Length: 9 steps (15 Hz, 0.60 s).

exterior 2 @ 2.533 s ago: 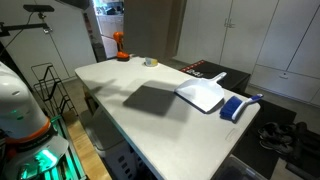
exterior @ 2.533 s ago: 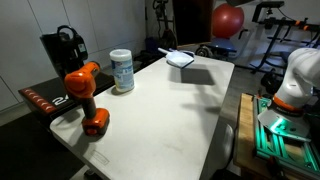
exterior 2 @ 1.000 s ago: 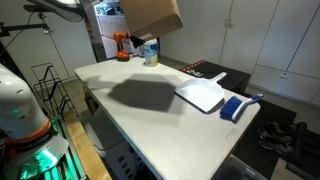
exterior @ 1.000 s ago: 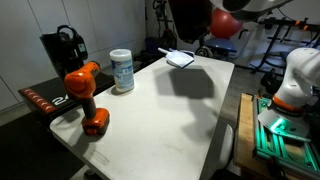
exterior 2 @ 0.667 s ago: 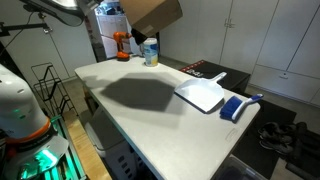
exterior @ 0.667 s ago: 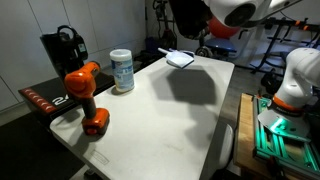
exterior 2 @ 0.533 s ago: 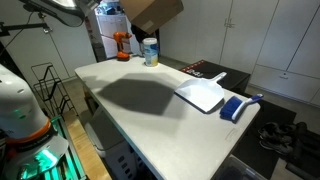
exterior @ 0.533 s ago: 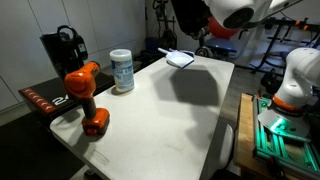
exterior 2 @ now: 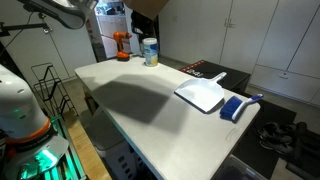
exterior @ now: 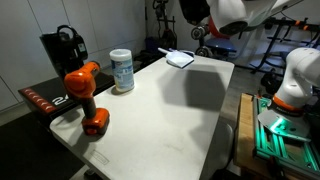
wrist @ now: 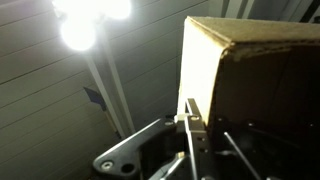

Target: Pour the contents in the brown box onto the table.

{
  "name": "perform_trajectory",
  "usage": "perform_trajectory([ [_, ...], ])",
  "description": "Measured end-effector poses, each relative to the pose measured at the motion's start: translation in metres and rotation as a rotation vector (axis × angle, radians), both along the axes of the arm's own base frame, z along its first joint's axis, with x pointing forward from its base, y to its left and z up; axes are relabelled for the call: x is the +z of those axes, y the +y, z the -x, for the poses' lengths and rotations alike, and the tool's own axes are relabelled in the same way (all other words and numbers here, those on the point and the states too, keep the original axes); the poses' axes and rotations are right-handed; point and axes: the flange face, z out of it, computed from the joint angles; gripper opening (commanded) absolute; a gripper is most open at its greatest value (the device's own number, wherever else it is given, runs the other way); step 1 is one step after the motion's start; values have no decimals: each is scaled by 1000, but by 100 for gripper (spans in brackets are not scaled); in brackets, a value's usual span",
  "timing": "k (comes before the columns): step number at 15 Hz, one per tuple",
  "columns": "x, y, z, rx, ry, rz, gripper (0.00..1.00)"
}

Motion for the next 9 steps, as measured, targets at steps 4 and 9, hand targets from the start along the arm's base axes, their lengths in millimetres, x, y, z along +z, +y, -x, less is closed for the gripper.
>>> perform_trajectory([
  [4, -7, 1, 3, 18, -16, 66, 1],
  [9, -9, 0, 6, 25, -21, 92, 1],
])
